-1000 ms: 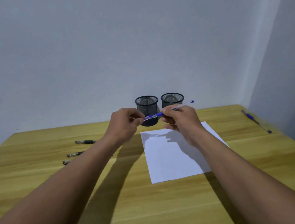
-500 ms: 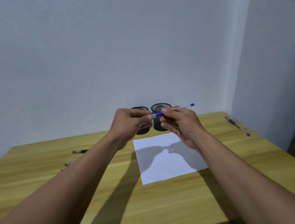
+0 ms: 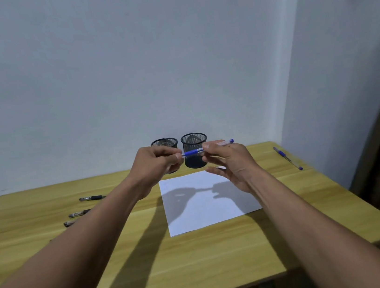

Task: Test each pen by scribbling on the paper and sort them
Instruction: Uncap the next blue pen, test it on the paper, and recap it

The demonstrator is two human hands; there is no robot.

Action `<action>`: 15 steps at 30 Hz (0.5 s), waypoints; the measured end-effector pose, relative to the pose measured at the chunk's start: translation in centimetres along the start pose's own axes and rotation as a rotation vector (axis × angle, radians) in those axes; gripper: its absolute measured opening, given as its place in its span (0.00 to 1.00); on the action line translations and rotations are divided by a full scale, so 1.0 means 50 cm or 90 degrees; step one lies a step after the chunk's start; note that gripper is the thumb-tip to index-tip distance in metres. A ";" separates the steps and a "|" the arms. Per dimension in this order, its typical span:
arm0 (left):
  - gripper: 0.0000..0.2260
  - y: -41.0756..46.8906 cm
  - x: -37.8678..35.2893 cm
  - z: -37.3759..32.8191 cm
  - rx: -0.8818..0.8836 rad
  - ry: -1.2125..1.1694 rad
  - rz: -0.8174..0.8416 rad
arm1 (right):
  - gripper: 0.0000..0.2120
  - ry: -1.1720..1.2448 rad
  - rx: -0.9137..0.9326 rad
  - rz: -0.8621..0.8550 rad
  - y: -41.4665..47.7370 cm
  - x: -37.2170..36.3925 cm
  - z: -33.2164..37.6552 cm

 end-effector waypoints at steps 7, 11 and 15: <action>0.04 0.027 -0.032 -0.002 -0.004 0.019 0.024 | 0.02 -0.372 0.099 0.002 -0.009 0.094 0.053; 0.06 0.051 -0.101 -0.015 -0.009 0.007 0.052 | 0.03 -0.488 0.142 -0.026 -0.017 0.145 0.067; 0.17 0.096 -0.193 0.006 0.003 -0.002 0.090 | 0.02 -0.540 0.166 -0.137 -0.029 0.226 0.071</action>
Point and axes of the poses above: each hand's wrist, its own y-axis towards the middle knuckle, its own x-axis out of the back of the hand, z = x × y, the point moved 5 cm from there along y, towards the middle knuckle, and after that the axes turned 5 degrees about x, right-handed, at the moved point
